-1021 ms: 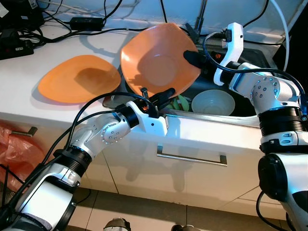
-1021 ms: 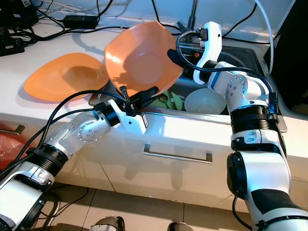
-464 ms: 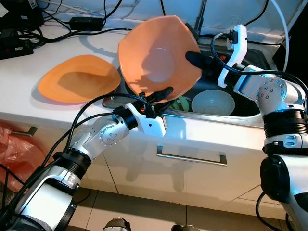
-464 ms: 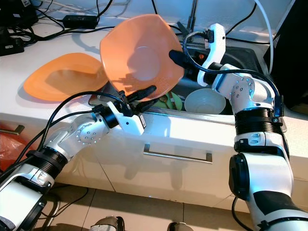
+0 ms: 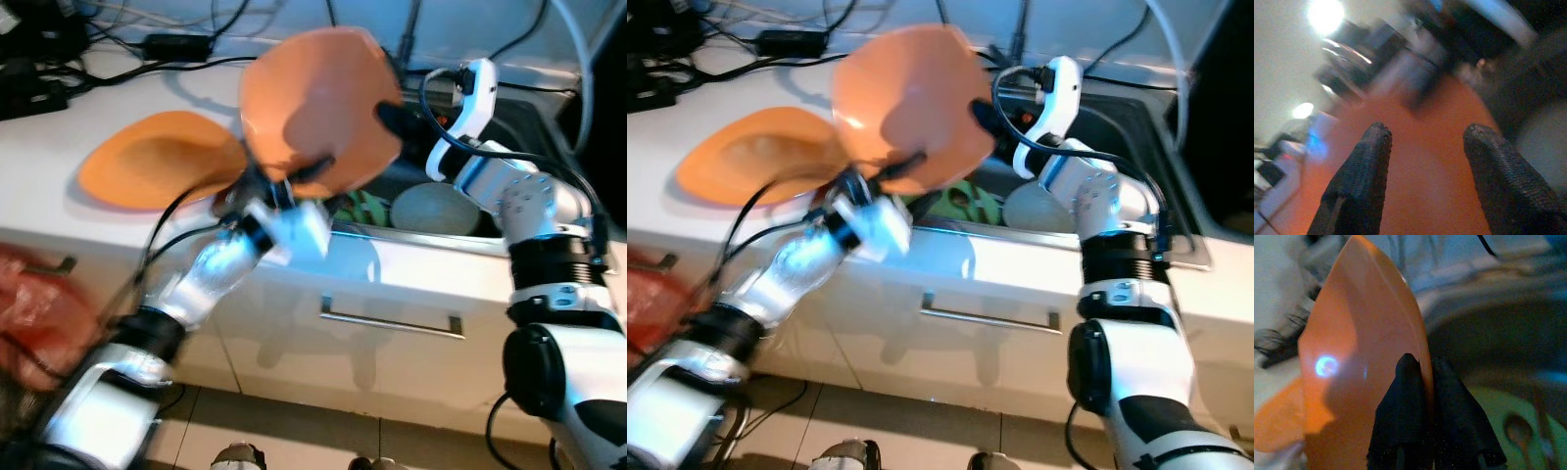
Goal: Kitchen organization
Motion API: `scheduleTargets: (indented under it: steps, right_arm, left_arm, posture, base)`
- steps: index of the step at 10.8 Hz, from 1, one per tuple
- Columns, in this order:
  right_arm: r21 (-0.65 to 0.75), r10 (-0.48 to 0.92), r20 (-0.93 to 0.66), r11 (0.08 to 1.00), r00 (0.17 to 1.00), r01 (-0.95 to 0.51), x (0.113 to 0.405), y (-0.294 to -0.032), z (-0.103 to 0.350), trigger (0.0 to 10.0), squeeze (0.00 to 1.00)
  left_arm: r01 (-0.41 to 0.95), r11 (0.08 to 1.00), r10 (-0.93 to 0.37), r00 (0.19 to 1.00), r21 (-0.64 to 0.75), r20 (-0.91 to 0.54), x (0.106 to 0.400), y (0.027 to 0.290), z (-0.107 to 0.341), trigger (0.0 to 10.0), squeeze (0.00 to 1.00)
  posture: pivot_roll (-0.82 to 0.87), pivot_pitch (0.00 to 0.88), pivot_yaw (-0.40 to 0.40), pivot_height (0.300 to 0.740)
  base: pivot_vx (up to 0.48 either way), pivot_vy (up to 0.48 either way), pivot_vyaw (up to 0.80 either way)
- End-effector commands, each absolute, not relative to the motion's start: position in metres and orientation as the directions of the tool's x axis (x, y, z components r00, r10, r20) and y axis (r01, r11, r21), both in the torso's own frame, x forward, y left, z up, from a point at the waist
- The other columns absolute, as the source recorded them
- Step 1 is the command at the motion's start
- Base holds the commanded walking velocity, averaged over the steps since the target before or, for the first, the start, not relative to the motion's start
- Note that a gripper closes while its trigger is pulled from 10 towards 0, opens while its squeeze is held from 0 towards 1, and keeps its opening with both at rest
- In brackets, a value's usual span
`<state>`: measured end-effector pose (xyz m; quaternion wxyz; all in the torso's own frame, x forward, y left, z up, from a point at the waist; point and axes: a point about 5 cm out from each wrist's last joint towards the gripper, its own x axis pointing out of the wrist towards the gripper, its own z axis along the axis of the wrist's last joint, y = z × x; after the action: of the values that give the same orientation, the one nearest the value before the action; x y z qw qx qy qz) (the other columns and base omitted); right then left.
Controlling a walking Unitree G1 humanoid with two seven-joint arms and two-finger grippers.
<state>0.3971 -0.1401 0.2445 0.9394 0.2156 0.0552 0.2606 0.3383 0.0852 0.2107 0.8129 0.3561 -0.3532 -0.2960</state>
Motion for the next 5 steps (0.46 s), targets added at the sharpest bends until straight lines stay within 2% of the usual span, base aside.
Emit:
scheduleTargets:
  steps: [1, 3, 5]
  right_arm:
    - [0.439, 0.486, 0.016, 0.782, 0.874, -0.443, 0.397, -0.145, 0.243, 0.0, 0.0]
    - [0.452, 0.314, -0.002, 0.847, 0.949, -0.28, 0.404, -0.155, 0.231, 0.0, 0.0]
    - [0.35, 0.183, -0.02, 0.922, 0.983, -0.165, 0.406, -0.167, 0.221, 0.0, 0.0]
  left_arm:
    - [0.229, 0.59, -0.723, 0.576, 0.774, 0.381, 0.34, 0.088, 0.219, 10.0, 1.0]
    - [0.344, 0.675, -0.681, 0.631, 0.653, 0.372, 0.343, 0.086, 0.228, 10.0, 1.0]
    - [0.454, 0.712, -0.666, 0.678, 0.535, 0.312, 0.344, 0.086, 0.229, 10.0, 1.0]
  posture:
    - [0.09, 0.092, -0.03, 0.74]
    - [0.1, 0.098, -0.022, 0.74]
    - [0.13, 0.108, -0.021, 0.74]
  base:
    - [0.0, 0.0, 0.0]
    - [0.0, 0.0, 0.0]
    - [0.0, 0.0, 0.0]
